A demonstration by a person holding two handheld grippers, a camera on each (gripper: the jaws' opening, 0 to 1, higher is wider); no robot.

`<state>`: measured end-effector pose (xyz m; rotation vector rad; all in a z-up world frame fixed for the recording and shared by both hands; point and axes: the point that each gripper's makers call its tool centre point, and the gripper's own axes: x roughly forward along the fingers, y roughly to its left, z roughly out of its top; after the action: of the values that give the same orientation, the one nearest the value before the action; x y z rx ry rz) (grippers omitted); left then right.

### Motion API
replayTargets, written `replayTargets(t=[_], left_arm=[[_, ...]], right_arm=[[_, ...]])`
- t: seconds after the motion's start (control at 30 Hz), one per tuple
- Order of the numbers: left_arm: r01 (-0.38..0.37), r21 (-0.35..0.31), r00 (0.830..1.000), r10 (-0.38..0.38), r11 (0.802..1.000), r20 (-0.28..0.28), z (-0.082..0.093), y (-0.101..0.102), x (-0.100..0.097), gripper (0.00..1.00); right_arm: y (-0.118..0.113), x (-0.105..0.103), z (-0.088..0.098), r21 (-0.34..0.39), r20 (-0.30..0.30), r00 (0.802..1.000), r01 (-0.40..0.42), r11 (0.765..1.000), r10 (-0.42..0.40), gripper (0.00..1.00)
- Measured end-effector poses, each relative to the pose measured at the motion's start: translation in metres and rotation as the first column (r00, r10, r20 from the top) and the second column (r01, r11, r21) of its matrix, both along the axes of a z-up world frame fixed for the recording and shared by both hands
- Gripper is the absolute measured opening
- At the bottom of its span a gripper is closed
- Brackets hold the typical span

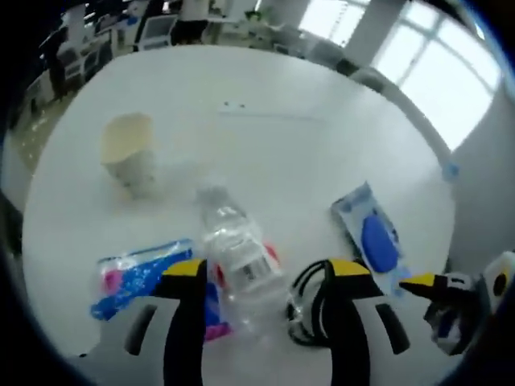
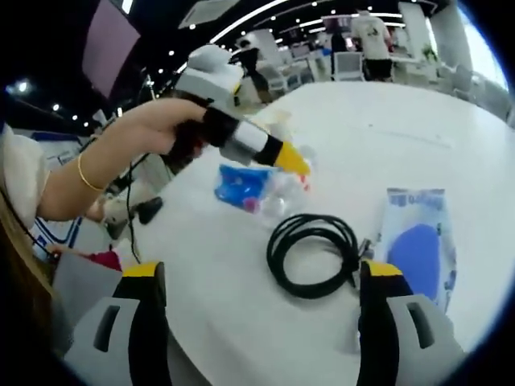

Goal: Arrange the tabletop items into an orderly group along one side of the table until the central work area is clear of visible clutter.

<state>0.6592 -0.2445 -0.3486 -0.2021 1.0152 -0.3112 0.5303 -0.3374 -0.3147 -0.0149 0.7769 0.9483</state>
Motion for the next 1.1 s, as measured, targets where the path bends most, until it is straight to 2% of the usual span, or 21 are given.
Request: replayTargets(t=[0.37, 0.47, 0.53, 0.73, 0.8, 0.83, 1.03, 1.1], left_arm=[[-0.043, 0.047, 0.999, 0.044, 0.998, -0.016, -0.011, 0.006, 0.009, 0.46], [-0.008, 0.101, 1.000, 0.010, 0.995, -0.021, -0.016, 0.006, 0.014, 0.47], [-0.004, 0.112, 1.000, 0.007, 0.994, -0.025, -0.017, 0.004, 0.015, 0.47], [-0.022, 0.105, 0.993, 0.034, 0.994, -0.109, -0.034, 0.002, 0.010, 0.45], [-0.019, 0.117, 0.992, 0.033, 0.993, -0.121, -0.039, 0.003, 0.008, 0.44], [-0.046, 0.093, 0.991, 0.057, 0.995, -0.122, -0.039, 0.001, 0.010, 0.45], [-0.033, 0.118, 0.989, 0.050, 0.992, -0.138, -0.042, 0.002, 0.011, 0.45], [-0.058, 0.110, 0.988, 0.073, 0.992, -0.139, -0.044, 0.002, 0.012, 0.45]], right_arm=[[0.000, 0.000, 0.007, 0.021, 0.004, 1.000, 0.003, 1.000, -0.003, 0.99], [-0.002, 0.002, 0.009, 0.027, 0.007, 1.000, 0.015, 1.000, -0.016, 0.99], [-0.002, 0.003, 0.012, 0.037, 0.007, 1.000, 0.022, 0.999, -0.022, 0.99], [0.001, 0.002, 0.014, 0.046, 0.003, 1.000, 0.021, 0.999, -0.021, 0.99], [0.001, 0.002, 0.015, 0.050, 0.004, 1.000, 0.025, 0.998, -0.025, 0.99], [0.001, 0.002, 0.015, 0.051, 0.005, 1.000, 0.025, 0.998, -0.026, 0.99], [0.000, 0.003, 0.015, 0.048, 0.006, 0.999, 0.035, 0.998, -0.035, 0.99], [0.000, 0.002, 0.015, 0.048, 0.002, 0.999, 0.032, 0.998, -0.032, 0.99]])
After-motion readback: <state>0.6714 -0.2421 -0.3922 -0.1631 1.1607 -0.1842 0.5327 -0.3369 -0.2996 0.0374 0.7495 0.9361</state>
